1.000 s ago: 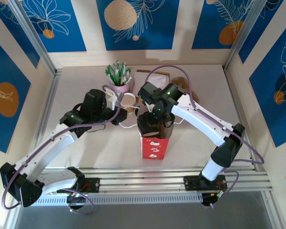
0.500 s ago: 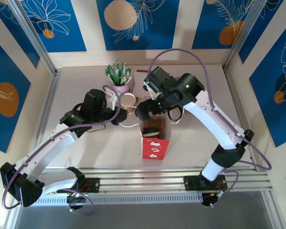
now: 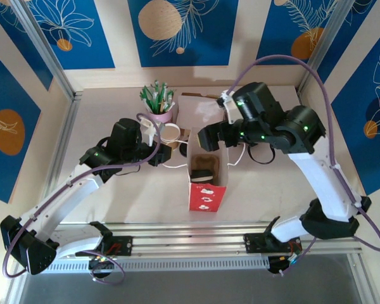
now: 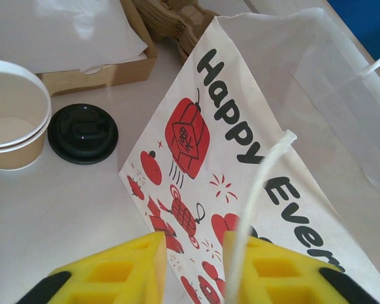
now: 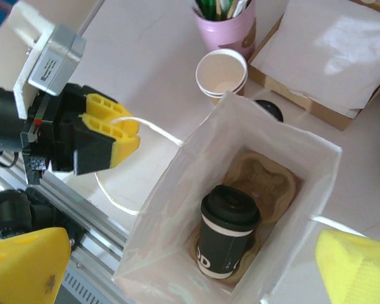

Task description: Pack the takeout coffee

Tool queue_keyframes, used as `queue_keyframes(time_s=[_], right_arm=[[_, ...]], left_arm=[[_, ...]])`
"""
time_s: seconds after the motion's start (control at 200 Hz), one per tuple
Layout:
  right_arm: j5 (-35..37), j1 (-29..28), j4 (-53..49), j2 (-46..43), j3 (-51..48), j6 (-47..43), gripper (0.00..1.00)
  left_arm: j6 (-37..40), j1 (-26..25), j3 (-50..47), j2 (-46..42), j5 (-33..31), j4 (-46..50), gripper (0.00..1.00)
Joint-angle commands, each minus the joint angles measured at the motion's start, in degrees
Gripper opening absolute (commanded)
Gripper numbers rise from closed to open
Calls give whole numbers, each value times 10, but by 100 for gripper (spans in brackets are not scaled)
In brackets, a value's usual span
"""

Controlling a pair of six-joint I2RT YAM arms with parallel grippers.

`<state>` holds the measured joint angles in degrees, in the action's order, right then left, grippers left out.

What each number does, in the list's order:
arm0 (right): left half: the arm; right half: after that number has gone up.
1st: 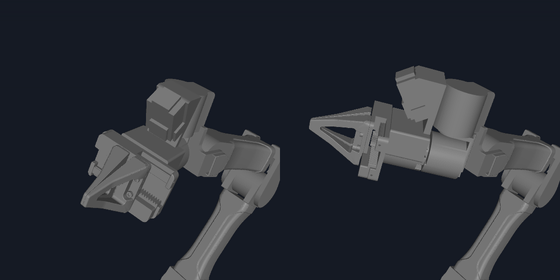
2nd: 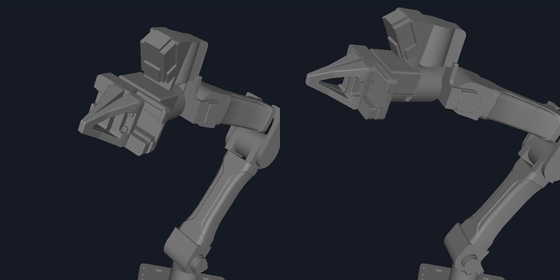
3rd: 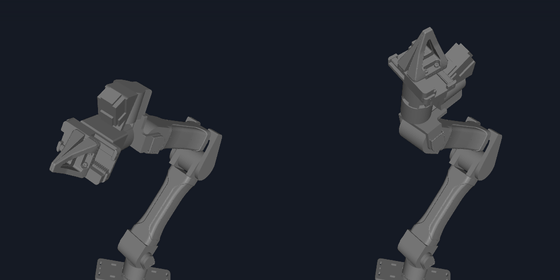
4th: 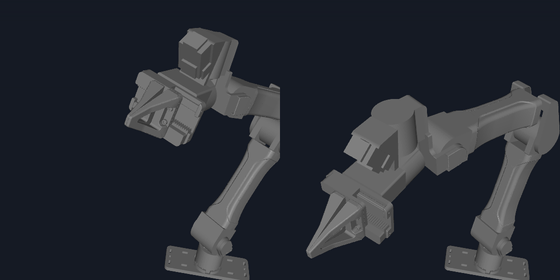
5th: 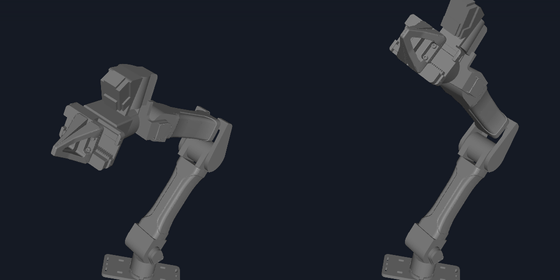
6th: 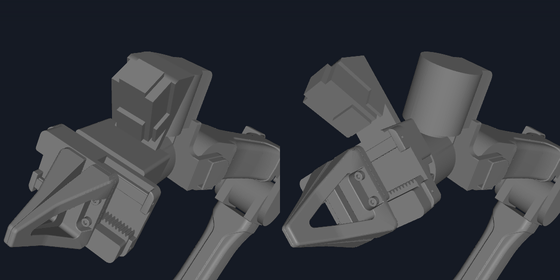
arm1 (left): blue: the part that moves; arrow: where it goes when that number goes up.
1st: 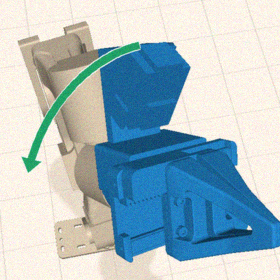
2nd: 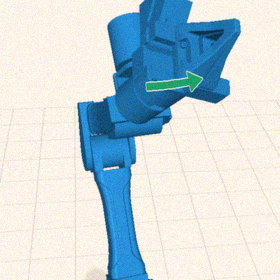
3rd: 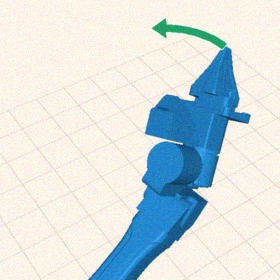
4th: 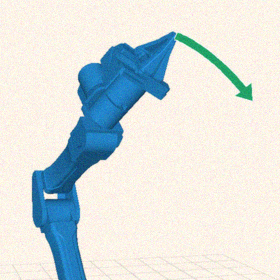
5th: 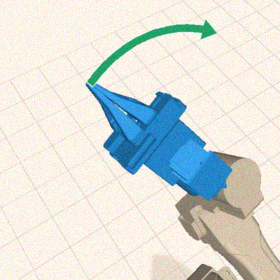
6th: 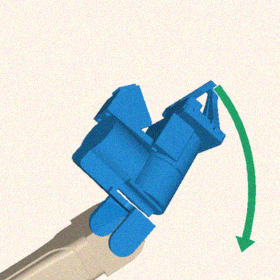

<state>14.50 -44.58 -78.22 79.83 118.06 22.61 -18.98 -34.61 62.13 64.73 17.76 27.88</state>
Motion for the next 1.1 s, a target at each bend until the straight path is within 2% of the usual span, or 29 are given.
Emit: queue_keyframes(time_s=[0.0,0.065,0.31,0.62,0.745,0.81,0.96,1.095], right_arm=[[-51,35,44,-26,-49,2,99],[-70,56,55,-39,-77,4,99],[-116,101,79,-67,-139,-2,99],[-98,113,71,-75,-170,-12,99],[-93,122,74,-84,-181,-16,99],[-91,128,76,-86,-185,-17,99],[-100,141,88,-91,-190,-19,99],[-109,142,91,-90,-192,-24,96]], left_arm=[[7,7,0,-7,1,-13,34],[8,7,5,-10,-6,-10,39],[12,7,29,-18,-18,5,48],[8,7,67,-30,-31,30,58],[20,7,100,-39,-78,54,71],[30,8,123,-38,-112,64,73],[50,22,188,9,-169,75,77],[53,60,232,78,-171,67,76]])
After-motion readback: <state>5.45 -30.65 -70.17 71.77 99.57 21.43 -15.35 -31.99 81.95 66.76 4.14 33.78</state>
